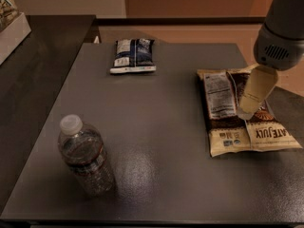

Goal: Move brown chip bag near water bottle

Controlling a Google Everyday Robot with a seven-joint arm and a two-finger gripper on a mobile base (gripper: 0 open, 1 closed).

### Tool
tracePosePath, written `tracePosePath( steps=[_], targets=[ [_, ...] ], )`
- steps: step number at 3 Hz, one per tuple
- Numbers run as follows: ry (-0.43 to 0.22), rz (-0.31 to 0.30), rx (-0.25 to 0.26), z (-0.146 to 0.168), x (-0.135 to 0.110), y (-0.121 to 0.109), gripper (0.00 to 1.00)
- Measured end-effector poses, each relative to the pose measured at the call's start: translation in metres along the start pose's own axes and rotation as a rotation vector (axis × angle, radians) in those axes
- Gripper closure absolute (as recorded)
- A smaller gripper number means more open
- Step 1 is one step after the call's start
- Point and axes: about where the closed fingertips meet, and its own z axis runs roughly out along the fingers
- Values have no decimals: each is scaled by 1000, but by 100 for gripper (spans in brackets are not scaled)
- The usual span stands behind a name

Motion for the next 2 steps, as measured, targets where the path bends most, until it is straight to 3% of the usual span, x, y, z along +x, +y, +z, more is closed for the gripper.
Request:
tracePosePath(
  steps=[1,2],
  targets=[
    [68,194,46,19,8,-14,0],
    [76,370,65,34,14,-22,0]
  ],
)
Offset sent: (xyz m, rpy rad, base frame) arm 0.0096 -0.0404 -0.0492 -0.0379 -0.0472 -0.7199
